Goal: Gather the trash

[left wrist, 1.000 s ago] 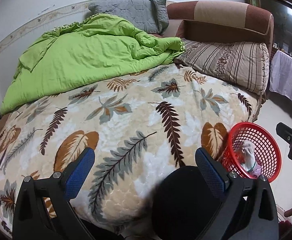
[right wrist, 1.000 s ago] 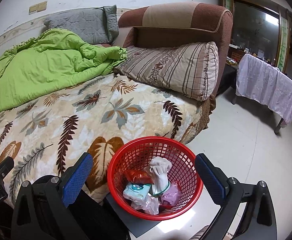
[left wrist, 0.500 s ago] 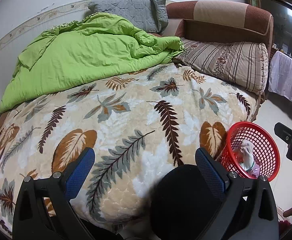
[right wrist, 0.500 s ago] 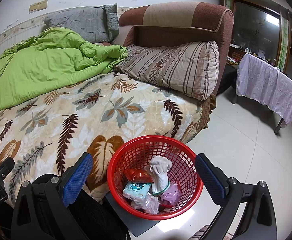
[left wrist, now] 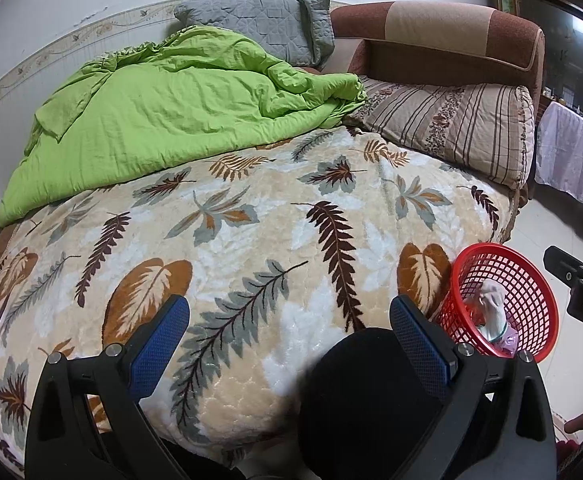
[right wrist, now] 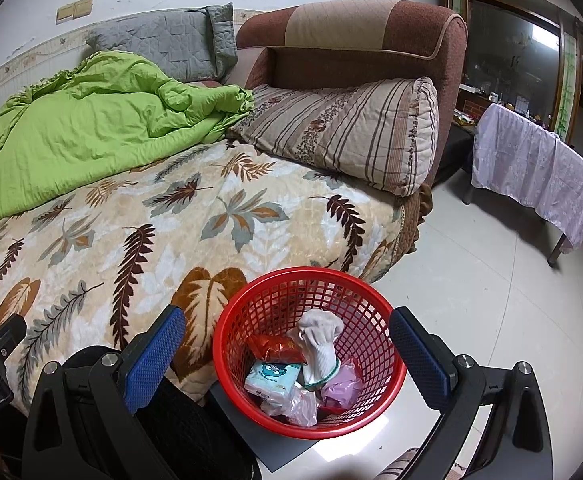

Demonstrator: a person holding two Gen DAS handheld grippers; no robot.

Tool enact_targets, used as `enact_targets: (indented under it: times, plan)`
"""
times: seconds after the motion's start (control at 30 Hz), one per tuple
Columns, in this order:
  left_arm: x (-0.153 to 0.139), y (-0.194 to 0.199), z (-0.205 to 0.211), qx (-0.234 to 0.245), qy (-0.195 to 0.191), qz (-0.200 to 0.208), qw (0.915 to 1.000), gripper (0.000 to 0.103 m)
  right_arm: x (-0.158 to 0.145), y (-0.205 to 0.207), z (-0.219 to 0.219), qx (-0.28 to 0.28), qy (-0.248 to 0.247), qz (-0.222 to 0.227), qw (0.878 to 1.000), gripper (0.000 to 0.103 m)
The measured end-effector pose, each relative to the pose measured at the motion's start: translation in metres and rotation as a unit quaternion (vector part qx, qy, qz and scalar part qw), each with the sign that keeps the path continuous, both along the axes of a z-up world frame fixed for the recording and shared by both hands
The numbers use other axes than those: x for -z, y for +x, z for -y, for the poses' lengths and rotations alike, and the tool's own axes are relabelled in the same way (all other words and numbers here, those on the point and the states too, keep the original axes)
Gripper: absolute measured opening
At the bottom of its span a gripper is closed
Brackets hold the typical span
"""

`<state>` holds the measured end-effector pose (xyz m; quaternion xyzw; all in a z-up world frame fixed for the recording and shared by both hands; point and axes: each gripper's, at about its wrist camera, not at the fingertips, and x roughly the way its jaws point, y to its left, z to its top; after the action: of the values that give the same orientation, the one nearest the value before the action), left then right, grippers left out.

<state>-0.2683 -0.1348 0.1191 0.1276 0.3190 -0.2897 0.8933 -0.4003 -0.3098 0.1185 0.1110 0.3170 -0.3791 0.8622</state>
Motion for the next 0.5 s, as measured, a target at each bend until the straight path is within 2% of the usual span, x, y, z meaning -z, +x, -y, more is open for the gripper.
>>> enact_targets:
  times: [0.5]
  plan:
    - [0.0007,0.0001,0.0001,0.000,-0.001,0.000,1.0000,0.100,0.0019,0.0005,0.0029,-0.001,0.003,-0.003,1.000,0.103]
